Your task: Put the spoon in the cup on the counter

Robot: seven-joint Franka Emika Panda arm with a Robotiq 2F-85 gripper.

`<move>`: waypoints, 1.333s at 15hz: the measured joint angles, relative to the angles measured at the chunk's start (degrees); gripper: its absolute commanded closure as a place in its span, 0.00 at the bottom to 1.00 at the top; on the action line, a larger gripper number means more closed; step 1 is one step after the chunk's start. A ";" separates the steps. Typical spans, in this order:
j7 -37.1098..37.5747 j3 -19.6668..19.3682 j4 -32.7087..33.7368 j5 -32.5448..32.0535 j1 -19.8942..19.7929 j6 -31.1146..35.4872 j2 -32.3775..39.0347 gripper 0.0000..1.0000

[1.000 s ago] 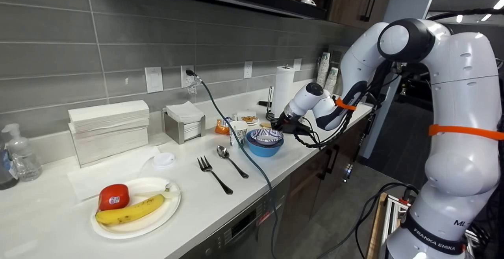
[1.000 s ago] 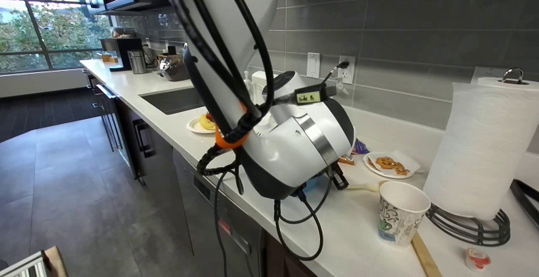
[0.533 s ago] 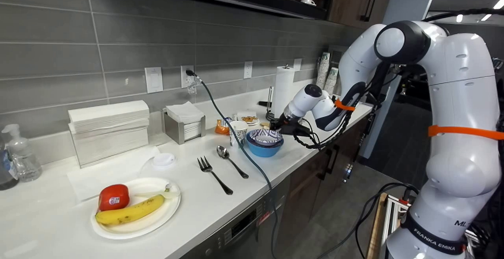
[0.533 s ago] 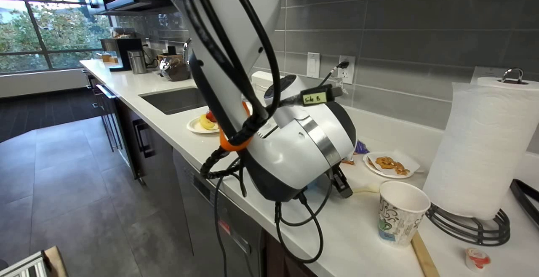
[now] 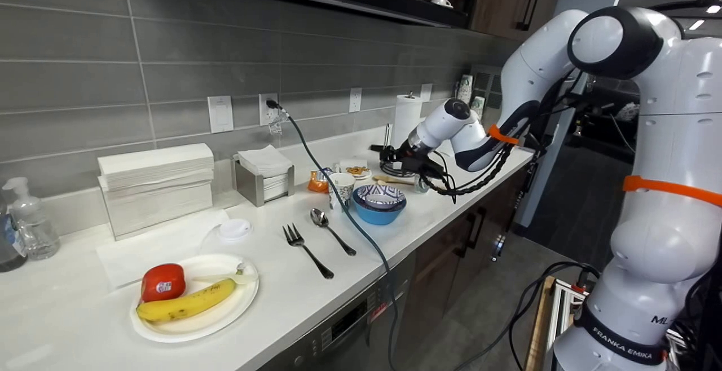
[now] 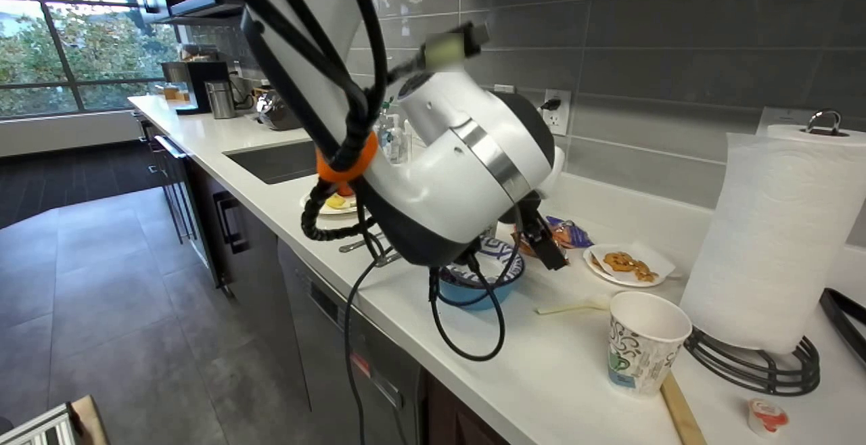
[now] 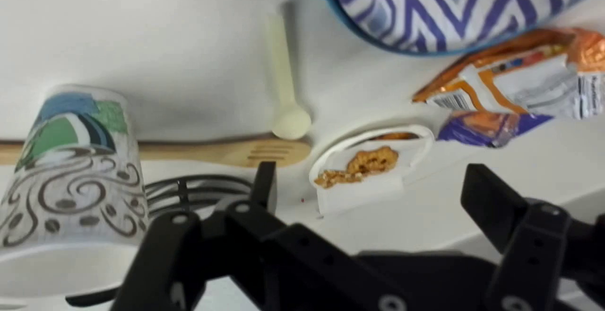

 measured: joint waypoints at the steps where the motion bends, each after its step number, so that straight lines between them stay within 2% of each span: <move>1: 0.91 0.01 -0.16 0.04 0.00 0.00 -1.85 0.00; 5: 1.74 0.06 -3.88 2.34 -0.02 -0.29 -9.38 0.00; 8: -3.62 0.04 -13.22 10.36 0.71 -6.93 -15.67 0.00; 11: -14.77 -2.40 -21.52 22.25 4.36 -17.96 -22.89 0.00; 14: -27.68 -3.11 -26.04 34.34 7.39 -32.15 -30.71 0.00; 16: -36.38 -3.51 -26.94 40.64 9.70 -42.03 -35.45 0.00; 20: -53.03 -7.89 -24.91 48.77 17.88 -60.84 -44.22 0.00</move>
